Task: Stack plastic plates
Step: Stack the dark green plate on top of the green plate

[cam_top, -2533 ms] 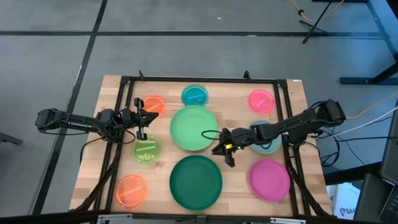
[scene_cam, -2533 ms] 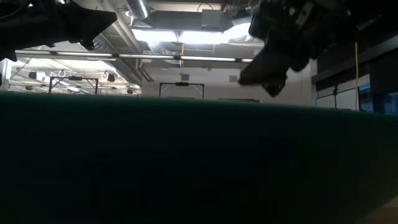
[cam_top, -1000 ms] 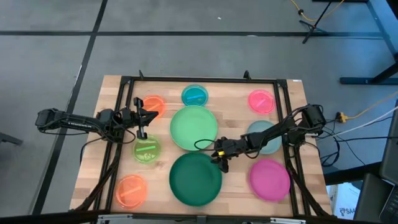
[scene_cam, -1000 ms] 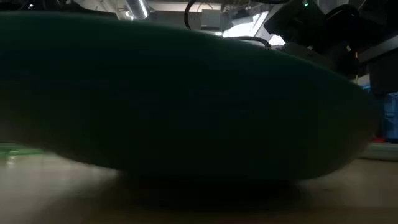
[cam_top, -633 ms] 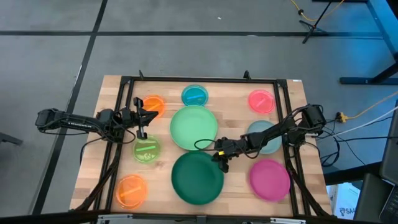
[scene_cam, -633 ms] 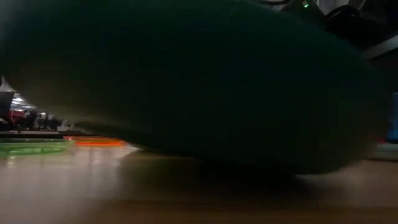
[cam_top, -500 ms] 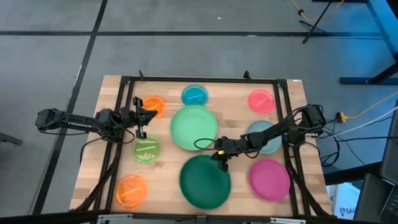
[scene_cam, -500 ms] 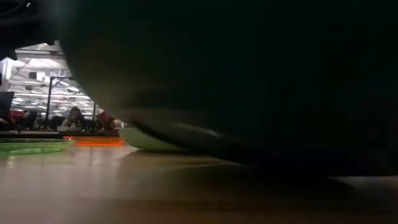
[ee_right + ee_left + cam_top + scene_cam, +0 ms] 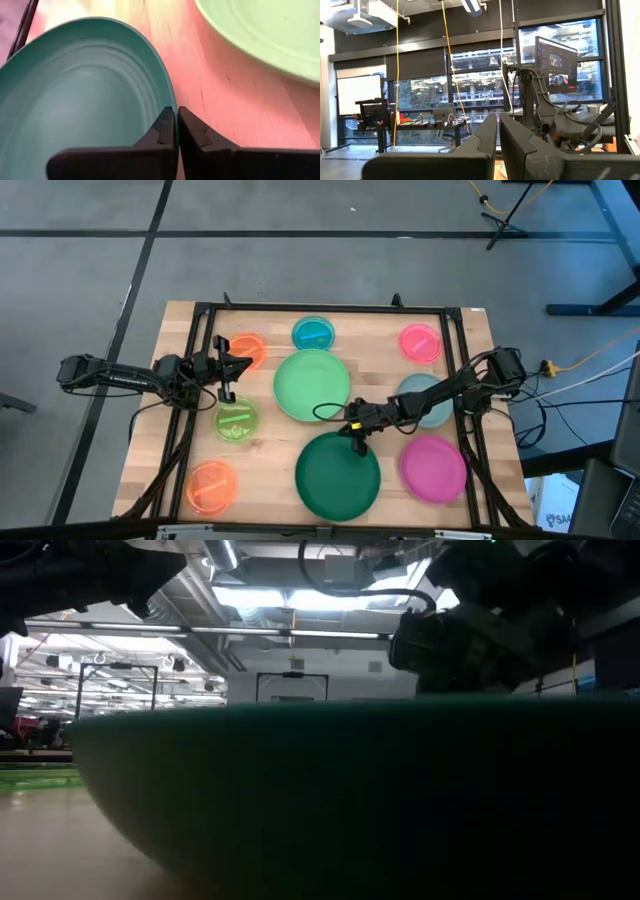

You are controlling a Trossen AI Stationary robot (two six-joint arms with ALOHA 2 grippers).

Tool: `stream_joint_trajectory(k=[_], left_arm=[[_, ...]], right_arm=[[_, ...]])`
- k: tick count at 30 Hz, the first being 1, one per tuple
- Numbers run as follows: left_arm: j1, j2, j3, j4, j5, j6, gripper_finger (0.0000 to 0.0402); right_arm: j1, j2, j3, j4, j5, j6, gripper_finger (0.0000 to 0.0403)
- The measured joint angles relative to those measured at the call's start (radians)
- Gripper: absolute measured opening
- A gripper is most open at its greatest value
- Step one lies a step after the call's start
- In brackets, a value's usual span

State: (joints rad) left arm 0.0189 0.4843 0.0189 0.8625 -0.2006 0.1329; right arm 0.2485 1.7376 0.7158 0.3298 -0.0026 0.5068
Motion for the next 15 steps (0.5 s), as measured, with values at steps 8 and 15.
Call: stream_joint_trajectory(k=[8,15], left_arm=[[0.000,0.000,0.000,-0.001,0.000,0.000,0.0014],[0.000,0.000,0.000,-0.001,0.000,0.000,0.0014]], right_arm=[[-0.015,-0.068,0.066,-0.057,-0.004,-0.045,0.0001],[-0.093,-0.114,0.115,-0.102,-0.008,-0.116,0.0001]])
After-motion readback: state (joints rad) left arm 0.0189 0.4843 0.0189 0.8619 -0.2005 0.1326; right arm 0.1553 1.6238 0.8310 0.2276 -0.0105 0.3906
